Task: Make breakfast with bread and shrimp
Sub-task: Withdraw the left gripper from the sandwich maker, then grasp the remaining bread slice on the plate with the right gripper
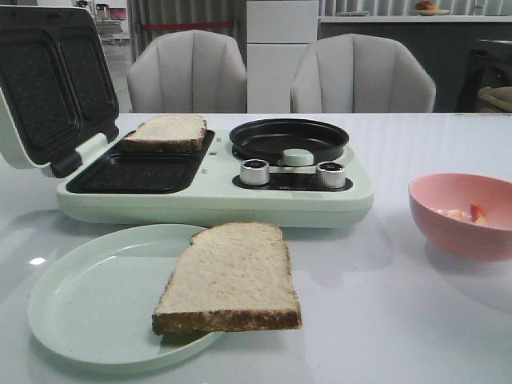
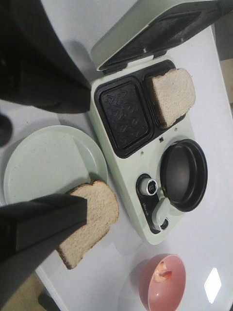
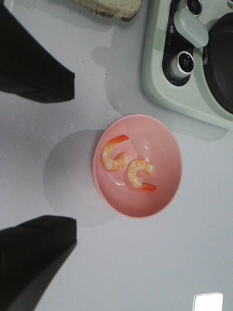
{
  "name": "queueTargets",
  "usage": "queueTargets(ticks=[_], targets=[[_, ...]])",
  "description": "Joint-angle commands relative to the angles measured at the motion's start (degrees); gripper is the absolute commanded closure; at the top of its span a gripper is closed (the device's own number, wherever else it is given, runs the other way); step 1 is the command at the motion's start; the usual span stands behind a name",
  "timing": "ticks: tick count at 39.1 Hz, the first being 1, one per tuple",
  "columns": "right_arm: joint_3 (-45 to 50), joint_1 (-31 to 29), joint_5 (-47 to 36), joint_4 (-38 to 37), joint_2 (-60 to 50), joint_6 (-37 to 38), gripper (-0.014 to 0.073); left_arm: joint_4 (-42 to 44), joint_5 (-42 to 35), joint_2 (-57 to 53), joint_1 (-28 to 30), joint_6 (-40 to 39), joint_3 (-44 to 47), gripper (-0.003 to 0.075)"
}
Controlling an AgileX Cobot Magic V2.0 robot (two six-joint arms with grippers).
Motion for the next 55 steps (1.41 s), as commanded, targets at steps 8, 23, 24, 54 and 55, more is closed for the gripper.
queueTargets(ticks=[8,23,24,54,55], targets=[[-1.9,-0.1,4.8,11.9,2.2,-0.4,0.0003,1.8,-5.2,-1.4,-0.2,0.1,1.3,0.0297],[0.9,8.5,3.6,41.4,21.3,-20.3,0.0003,0.8,-5.2,-1.3,-0.2,0.1,1.3,0.0297],[0.9,10.1,2.3,42.9,23.0,-20.5,0.0003,0.8,-5.2,-1.3,-0.2,0.1,1.3,0.0297],[-14.2,18.3,1.4,65.6,54.4,-38.7,0.0035,0.8,-5.2,-1.3,-0.2,0.1,1.3,0.0297],[-14.2,18.3,2.0,68.1,54.9,-41.0,0.0035,0.8,-5.2,-1.3,-0.2,0.1,1.3,0.0297]])
